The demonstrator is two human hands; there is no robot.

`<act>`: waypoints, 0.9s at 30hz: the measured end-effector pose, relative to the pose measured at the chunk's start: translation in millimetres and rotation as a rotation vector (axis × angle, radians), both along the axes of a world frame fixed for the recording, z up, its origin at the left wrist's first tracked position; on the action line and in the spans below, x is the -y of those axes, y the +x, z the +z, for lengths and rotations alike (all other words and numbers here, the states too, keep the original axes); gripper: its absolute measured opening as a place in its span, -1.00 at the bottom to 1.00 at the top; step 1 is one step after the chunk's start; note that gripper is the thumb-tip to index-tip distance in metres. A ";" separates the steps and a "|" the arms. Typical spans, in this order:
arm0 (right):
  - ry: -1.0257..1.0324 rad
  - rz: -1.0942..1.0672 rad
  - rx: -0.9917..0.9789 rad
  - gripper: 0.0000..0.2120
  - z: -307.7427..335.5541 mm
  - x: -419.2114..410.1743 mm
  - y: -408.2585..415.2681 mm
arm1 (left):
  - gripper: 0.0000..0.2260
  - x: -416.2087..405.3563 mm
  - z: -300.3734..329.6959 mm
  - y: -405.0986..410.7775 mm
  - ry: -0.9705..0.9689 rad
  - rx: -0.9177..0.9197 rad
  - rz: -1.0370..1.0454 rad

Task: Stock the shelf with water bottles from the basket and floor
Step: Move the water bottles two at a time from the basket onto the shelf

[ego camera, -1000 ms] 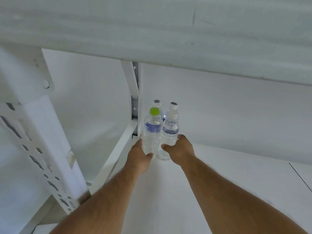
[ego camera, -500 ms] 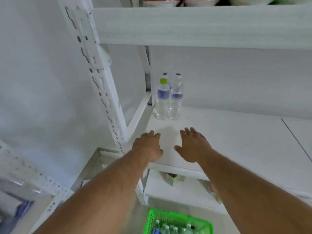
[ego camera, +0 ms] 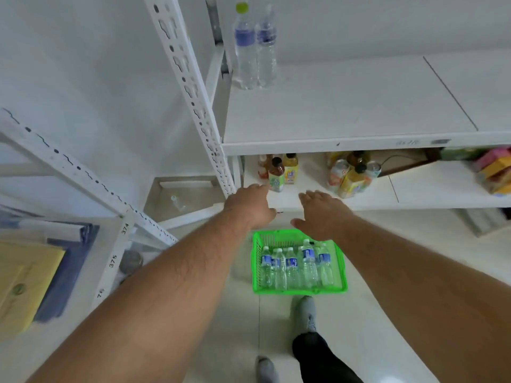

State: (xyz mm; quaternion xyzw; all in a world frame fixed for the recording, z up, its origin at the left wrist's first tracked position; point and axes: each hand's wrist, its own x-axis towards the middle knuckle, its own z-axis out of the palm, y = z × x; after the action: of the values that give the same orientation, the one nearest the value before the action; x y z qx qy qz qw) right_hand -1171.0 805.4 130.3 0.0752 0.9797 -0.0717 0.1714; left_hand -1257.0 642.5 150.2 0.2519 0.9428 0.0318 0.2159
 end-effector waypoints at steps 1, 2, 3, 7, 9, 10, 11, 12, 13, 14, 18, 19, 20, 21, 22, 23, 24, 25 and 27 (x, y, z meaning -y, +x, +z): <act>-0.010 -0.015 0.008 -0.27 -3.9 3.9 13.2 | -0.32 4.7 -5.9 13.2 -0.005 0.018 0.001; -0.018 -0.026 0.018 -0.27 -7.2 7.4 25.2 | -0.32 8.8 -11.3 25.9 -0.009 0.039 0.004; -0.026 -0.038 0.031 -0.27 -10.0 9.5 36.5 | -0.32 12.1 -16.4 37.6 -0.009 0.058 0.006; -0.059 -0.081 0.079 -0.25 -23.4 6.5 73.7 | -0.31 17.4 -37.5 76.4 0.046 0.126 0.058; -0.076 -0.109 0.102 -0.26 -33.4 -0.5 88.1 | -0.31 16.4 -50.2 88.6 0.075 0.156 0.092; -0.081 -0.122 0.115 -0.27 -39.7 -4.8 95.0 | -0.31 15.2 -56.9 93.9 0.083 0.166 0.109; -0.085 -0.132 0.131 -0.28 -46.5 -9.8 101.4 | -0.32 14.0 -63.6 98.6 0.087 0.179 0.128; -0.095 -0.143 0.151 -0.28 -53.3 -15.3 107.6 | -0.32 12.3 -70.2 103.2 0.090 0.199 0.151; -0.110 -0.154 0.173 -0.28 -60.3 -21.2 113.5 | -0.32 10.6 -76.5 108.1 0.093 0.222 0.176; -0.124 -0.164 0.191 -0.28 -67.4 -27.4 119.2 | -0.32 8.3 -82.5 113.0 0.094 0.240 0.200; -0.174 -0.194 0.230 -0.29 -93.5 -51.6 133.0 | -0.32 -4.3 -104.5 126.7 0.095 0.268 0.275; -0.183 -0.199 0.236 -0.30 -99.7 -56.9 134.4 | -0.32 -8.0 -110.5 128.9 0.103 0.271 0.292; -0.192 -0.204 0.243 -0.31 -106.0 -61.6 135.1 | -0.32 -11.7 -116.8 131.5 0.113 0.281 0.312; -0.203 -0.211 0.251 -0.31 -112.3 -65.4 135.9 | -0.32 -14.6 -123.5 134.4 0.122 0.299 0.332; -0.213 -0.215 0.257 -0.32 -118.4 -68.3 136.5 | -0.32 -17.0 -130.5 136.9 0.130 0.316 0.351; -0.221 -0.220 0.266 -0.32 -124.7 -70.2 136.7 | -0.32 -18.5 -137.8 139.1 0.133 0.335 0.370; -0.228 -0.226 0.276 -0.32 -130.8 -71.7 136.7 | -0.32 -19.9 -145.3 140.6 0.132 0.355 0.387; -0.235 -0.233 0.286 -0.33 -136.6 -72.8 135.9 | -0.32 -21.1 -152.7 141.1 0.130 0.374 0.401; -0.250 -0.241 0.302 -0.34 -148.6 -73.0 132.3 | -0.31 -23.2 -167.2 139.1 0.134 0.407 0.429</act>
State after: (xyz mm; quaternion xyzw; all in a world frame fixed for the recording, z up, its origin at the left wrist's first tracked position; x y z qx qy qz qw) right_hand -1038.7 878.4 -18.3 0.1796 0.9103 -0.2005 0.3144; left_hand -1117.9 665.7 -17.0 0.0490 0.9077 0.1888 0.3717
